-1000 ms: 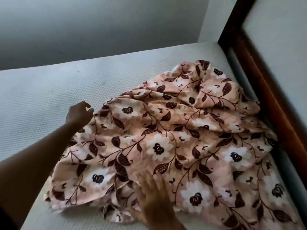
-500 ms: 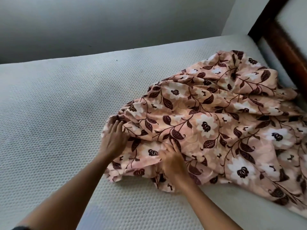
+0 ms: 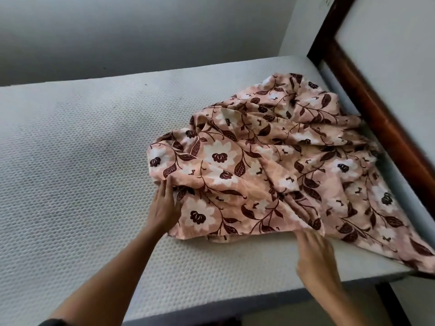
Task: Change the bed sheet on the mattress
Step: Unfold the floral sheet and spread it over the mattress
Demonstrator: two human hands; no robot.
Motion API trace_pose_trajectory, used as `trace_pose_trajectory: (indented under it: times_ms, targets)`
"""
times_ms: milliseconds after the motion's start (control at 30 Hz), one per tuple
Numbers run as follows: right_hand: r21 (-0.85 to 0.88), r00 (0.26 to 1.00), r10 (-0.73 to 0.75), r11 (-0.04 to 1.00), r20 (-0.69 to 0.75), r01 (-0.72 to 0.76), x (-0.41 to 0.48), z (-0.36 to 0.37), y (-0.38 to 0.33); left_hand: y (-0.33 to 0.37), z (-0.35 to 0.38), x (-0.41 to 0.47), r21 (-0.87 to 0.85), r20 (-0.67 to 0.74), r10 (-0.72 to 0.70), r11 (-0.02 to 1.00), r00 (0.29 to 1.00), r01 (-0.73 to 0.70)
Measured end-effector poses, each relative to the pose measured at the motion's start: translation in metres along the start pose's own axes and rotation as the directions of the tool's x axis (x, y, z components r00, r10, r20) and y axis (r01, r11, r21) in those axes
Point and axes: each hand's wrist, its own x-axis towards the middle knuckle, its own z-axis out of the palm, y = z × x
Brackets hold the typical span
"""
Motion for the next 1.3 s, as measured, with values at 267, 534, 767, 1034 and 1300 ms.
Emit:
trace_pose_trajectory:
  times_ms: [267, 534, 767, 1034, 1300]
  targets:
    - [-0.039, 0.774, -0.604, 0.792, -0.188, 0.609, 0.025, 0.066, -0.149, -0.015, 0.020, -0.032, 0.045, -0.053, 0.118, 0.992, 0.992, -0.115]
    - [0.356, 0.915, -0.337, 0.846, -0.220, 0.397, 0.075, 0.013, -0.198, -0.042, 0.008, -0.046, 0.089, 0.046, 0.211, 0.973, 0.977, -0.214]
    - [0.462, 0.805, -0.317, 0.688, -0.501, 0.559, 0.063, -0.136, -0.241, 0.051, -0.056, -0.027, -0.376, -0.448, 0.077, 0.887, 0.891, -0.267]
    - [0.284, 0.646, -0.186, 0.784, -0.741, 0.552, 0.048, -0.242, -0.251, 0.036, -0.234, 0.019, -0.810, -0.543, -0.597, 0.557, 0.591, -0.182]
    - [0.443, 0.852, -0.157, 0.800, -0.499, 0.406, 0.032, -0.248, -0.300, 0.074, -0.251, -0.071, -0.182, -0.535, 0.342, 0.846, 0.773, -0.501]
